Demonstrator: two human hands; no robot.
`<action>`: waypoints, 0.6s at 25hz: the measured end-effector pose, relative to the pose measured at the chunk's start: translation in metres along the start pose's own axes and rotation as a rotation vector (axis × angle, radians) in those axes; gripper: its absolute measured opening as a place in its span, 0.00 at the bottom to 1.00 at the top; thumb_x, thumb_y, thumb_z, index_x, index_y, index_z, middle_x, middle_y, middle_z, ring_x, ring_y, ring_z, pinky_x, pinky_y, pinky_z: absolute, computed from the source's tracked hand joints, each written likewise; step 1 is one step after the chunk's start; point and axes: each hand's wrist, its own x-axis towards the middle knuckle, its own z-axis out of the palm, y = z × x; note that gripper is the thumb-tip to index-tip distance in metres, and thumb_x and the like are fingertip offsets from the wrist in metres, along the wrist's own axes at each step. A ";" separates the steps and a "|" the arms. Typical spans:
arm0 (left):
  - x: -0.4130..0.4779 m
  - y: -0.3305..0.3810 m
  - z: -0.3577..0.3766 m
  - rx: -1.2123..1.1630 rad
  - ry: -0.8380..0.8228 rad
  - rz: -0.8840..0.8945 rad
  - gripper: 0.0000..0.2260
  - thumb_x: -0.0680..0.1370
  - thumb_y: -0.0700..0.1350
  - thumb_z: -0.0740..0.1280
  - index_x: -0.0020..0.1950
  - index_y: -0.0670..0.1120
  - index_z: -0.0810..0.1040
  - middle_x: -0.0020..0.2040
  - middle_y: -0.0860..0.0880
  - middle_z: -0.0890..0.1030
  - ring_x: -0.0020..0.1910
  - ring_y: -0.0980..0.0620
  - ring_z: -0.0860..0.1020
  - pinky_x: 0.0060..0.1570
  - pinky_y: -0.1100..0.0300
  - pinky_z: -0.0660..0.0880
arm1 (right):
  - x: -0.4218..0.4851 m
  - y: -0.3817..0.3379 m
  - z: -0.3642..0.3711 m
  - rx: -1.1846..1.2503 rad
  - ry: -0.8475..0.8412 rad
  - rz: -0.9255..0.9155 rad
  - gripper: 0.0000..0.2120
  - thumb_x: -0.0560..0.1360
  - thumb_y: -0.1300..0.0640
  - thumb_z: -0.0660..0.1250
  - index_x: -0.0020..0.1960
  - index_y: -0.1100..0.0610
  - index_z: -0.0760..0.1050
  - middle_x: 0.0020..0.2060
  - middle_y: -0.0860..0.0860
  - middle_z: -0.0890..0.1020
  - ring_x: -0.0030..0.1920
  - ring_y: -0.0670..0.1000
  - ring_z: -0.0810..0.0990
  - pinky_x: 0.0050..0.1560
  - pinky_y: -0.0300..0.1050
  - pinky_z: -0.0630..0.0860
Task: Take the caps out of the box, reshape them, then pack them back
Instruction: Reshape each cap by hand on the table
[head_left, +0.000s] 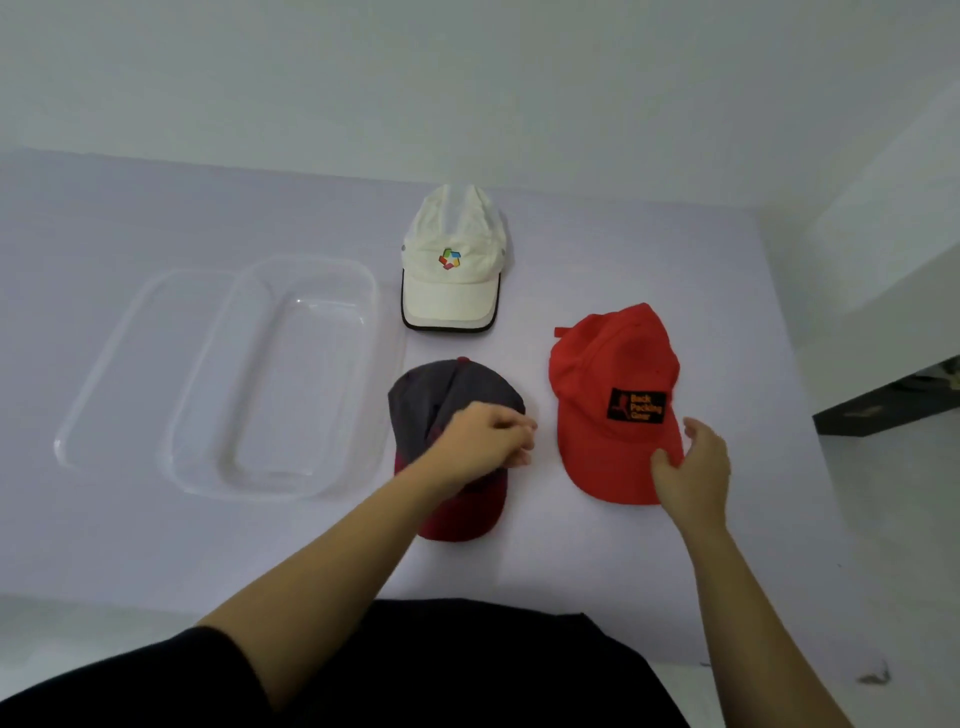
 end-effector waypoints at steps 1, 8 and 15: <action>0.005 -0.010 0.017 -0.024 -0.039 -0.057 0.09 0.77 0.38 0.64 0.53 0.38 0.81 0.45 0.46 0.82 0.37 0.54 0.81 0.43 0.65 0.80 | -0.001 0.010 0.000 0.041 -0.018 0.109 0.26 0.73 0.63 0.67 0.67 0.67 0.65 0.62 0.65 0.73 0.62 0.64 0.72 0.64 0.56 0.68; 0.043 -0.020 0.077 -0.250 0.009 -0.317 0.05 0.78 0.38 0.62 0.45 0.41 0.76 0.42 0.44 0.76 0.38 0.52 0.74 0.42 0.61 0.74 | 0.007 0.026 0.005 0.567 -0.164 0.581 0.34 0.72 0.58 0.72 0.71 0.64 0.58 0.66 0.62 0.70 0.63 0.59 0.74 0.64 0.56 0.72; 0.033 -0.010 0.079 -0.568 -0.007 -0.428 0.14 0.78 0.41 0.65 0.62 0.39 0.73 0.57 0.44 0.78 0.49 0.49 0.79 0.49 0.54 0.78 | -0.006 0.014 -0.021 1.066 -0.629 0.669 0.14 0.75 0.70 0.61 0.59 0.62 0.73 0.45 0.53 0.84 0.47 0.49 0.81 0.37 0.36 0.81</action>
